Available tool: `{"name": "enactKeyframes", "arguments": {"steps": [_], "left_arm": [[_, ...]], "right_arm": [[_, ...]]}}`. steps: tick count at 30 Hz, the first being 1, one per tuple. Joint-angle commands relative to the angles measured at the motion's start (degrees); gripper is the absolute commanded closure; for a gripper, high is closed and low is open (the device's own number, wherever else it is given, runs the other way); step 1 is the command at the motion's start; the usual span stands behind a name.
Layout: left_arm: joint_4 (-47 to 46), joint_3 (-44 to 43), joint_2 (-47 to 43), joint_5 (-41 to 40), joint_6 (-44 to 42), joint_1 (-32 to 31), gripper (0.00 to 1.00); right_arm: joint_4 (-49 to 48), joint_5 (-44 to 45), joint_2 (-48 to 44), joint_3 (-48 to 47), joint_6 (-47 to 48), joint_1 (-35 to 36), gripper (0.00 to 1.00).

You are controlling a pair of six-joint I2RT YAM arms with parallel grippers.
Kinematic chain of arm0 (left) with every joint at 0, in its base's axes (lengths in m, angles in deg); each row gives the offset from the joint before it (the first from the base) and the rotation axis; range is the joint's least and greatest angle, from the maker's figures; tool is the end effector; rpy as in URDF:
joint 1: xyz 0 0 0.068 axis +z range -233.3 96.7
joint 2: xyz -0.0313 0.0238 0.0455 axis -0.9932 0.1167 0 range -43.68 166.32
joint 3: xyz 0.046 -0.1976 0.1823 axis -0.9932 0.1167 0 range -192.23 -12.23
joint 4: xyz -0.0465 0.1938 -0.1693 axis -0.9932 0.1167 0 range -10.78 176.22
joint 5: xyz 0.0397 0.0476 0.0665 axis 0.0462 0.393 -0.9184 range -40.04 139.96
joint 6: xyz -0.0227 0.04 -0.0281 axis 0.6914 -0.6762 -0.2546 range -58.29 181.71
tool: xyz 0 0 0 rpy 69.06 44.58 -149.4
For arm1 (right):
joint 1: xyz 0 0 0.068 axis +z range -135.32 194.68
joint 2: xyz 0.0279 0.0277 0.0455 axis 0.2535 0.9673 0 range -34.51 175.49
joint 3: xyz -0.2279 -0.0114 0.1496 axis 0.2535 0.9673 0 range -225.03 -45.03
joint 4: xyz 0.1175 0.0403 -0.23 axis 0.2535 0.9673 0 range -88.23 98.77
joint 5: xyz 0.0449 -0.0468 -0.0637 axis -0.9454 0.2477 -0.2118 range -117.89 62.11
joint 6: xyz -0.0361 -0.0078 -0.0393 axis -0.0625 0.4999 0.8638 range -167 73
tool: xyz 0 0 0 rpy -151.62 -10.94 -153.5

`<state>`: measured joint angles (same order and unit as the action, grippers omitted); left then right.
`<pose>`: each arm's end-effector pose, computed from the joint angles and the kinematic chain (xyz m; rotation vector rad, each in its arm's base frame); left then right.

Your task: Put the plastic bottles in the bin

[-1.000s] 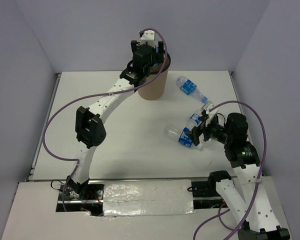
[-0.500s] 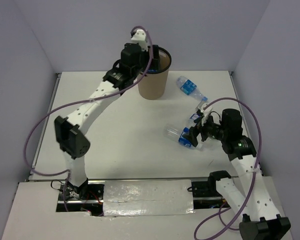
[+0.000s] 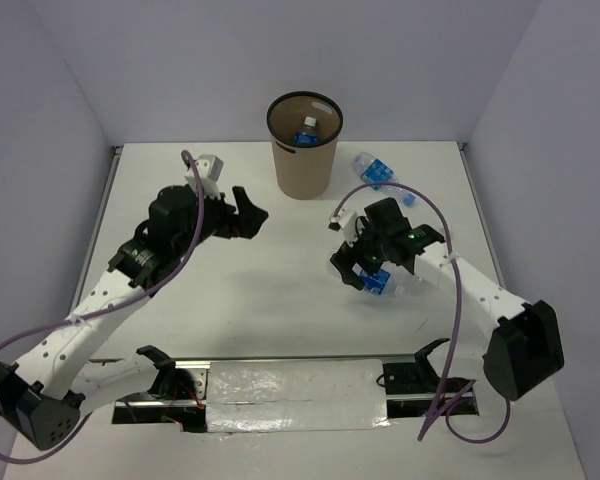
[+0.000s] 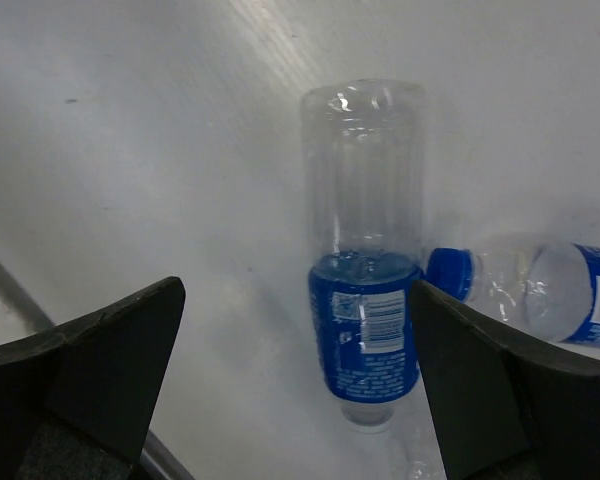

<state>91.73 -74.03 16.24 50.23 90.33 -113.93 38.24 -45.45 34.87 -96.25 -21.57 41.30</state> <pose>0.2050 -0.1216 0.3898 0.0357 1.8180 -0.7496 0.2106 0.1174 0.2533 -1.2080 2.1933 0.3946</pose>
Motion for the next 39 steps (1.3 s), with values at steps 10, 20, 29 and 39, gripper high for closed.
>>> {"name": "enactKeyframes", "arguments": {"steps": [10,20,29,39], "left_arm": [[-0.48,10.04,-9.12,-0.71,-4.36,1.45,0.00],[1.99,10.47,-14.56,-0.01,-6.03,2.77,0.00],[-0.12,11.61,-15.71,4.21,-5.33,7.87,0.00],[-1.35,12.23,-14.83,7.64,-4.45,12.52,0.01]], "right_arm": [[-0.17,10.36,20.43,-11.35,2.17,4.94,0.02],[3.26,11.23,31.07,-14.70,3.48,5.91,0.38],[11.85,-2.63,27.66,-21.27,5.07,5.91,0.85],[19.11,-7.76,26.32,-61.78,-1.16,5.03,0.95]]}}
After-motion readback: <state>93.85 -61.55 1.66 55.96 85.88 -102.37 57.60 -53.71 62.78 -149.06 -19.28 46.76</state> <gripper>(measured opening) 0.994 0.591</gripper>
